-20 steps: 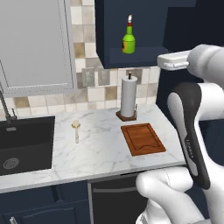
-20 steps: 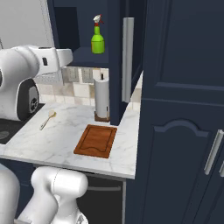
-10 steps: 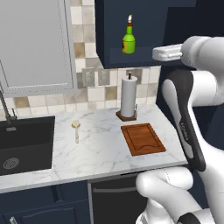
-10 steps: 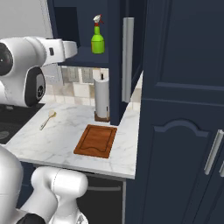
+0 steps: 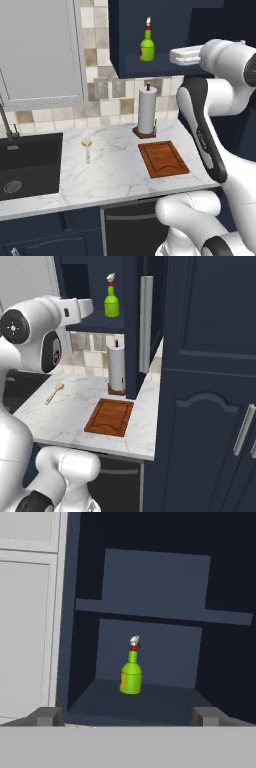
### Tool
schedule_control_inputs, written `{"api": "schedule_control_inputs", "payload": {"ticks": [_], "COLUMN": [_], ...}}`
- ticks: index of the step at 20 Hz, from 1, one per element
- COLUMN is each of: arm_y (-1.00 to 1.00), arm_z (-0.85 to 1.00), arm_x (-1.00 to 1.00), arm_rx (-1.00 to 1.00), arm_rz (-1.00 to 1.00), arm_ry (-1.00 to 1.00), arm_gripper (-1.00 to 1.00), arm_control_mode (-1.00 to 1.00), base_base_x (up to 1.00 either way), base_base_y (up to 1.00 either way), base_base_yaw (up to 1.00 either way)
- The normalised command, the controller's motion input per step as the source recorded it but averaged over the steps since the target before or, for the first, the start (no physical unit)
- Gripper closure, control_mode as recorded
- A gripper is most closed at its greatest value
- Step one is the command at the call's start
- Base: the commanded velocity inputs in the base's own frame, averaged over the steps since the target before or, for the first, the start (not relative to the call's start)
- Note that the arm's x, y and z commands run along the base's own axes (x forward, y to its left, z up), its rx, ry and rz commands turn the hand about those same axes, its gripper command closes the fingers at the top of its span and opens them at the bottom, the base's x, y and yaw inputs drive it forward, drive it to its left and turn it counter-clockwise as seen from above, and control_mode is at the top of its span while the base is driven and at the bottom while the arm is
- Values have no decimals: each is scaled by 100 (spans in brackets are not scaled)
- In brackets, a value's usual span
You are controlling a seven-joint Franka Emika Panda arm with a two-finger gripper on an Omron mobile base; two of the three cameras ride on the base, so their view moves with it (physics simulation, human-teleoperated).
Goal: Grab the spray bottle from the cabinet, then place it next to the cutting board for sanitizing. Then grab the dish brush from the countertop next to the sink and place it next to the cutting board.
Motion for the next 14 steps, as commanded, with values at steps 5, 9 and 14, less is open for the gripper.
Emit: {"api": "schedule_control_inputs", "payload": {"ticks": [5, 9, 14], "arm_y": [-1, 0, 0], "arm_z": [0, 0, 0], "arm_x": [49, 39, 37], "arm_rx": [0, 0, 0], "arm_rz": [0, 0, 0], "arm_ry": [-10, -6, 2], "arm_gripper": [-100, -100, -100], "arm_control_mode": [-100, -100, -100], "base_base_x": [0, 0, 0], "base_base_y": [0, 0, 0], "base_base_yaw": [0, 0, 0]}}
